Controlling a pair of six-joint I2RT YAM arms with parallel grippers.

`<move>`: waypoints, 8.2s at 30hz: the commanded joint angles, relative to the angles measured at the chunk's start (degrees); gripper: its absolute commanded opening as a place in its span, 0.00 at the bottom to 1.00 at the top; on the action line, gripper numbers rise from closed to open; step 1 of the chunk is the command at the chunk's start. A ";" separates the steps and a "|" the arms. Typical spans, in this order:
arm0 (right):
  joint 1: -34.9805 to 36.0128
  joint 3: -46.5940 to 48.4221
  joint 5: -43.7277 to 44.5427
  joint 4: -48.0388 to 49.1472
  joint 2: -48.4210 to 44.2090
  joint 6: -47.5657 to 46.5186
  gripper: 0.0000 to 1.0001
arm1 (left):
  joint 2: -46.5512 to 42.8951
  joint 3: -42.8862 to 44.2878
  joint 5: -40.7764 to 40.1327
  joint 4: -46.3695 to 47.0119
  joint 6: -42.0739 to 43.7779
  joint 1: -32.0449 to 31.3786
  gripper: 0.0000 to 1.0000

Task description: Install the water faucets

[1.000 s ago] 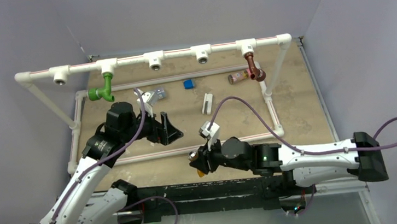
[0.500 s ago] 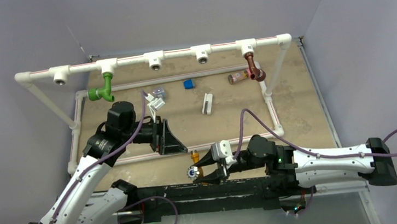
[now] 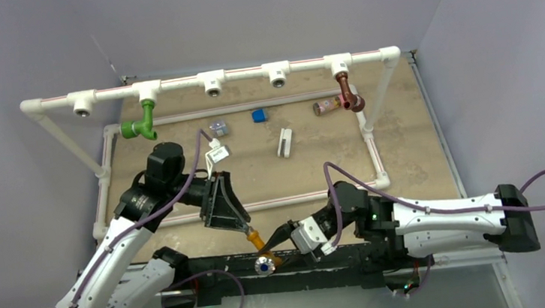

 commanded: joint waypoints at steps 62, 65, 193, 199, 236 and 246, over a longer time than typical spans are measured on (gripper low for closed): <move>0.23 5.28 7.71 9.86 6.07 4.66 0.38 | -1.53 -2.90 11.32 1.62 1.52 -1.47 0.00; 0.23 3.67 10.59 10.30 4.37 6.81 0.50 | -1.14 -2.83 10.69 1.89 1.17 -1.49 0.00; 0.23 -7.31 63.38 26.60 -11.22 -2.80 0.00 | 9.36 33.81 -30.99 5.96 -10.55 -1.41 0.69; 0.14 -4.21 71.35 26.41 -5.96 -3.60 0.00 | 12.36 44.89 -52.39 -4.75 5.18 -1.40 0.68; -32.97 16.86 64.35 7.59 15.50 5.31 0.00 | 16.53 43.69 -96.35 -1.70 21.71 -1.39 0.66; -43.42 17.54 57.17 2.54 14.17 6.53 0.00 | 17.77 46.32 -92.29 -7.19 20.01 -1.40 0.67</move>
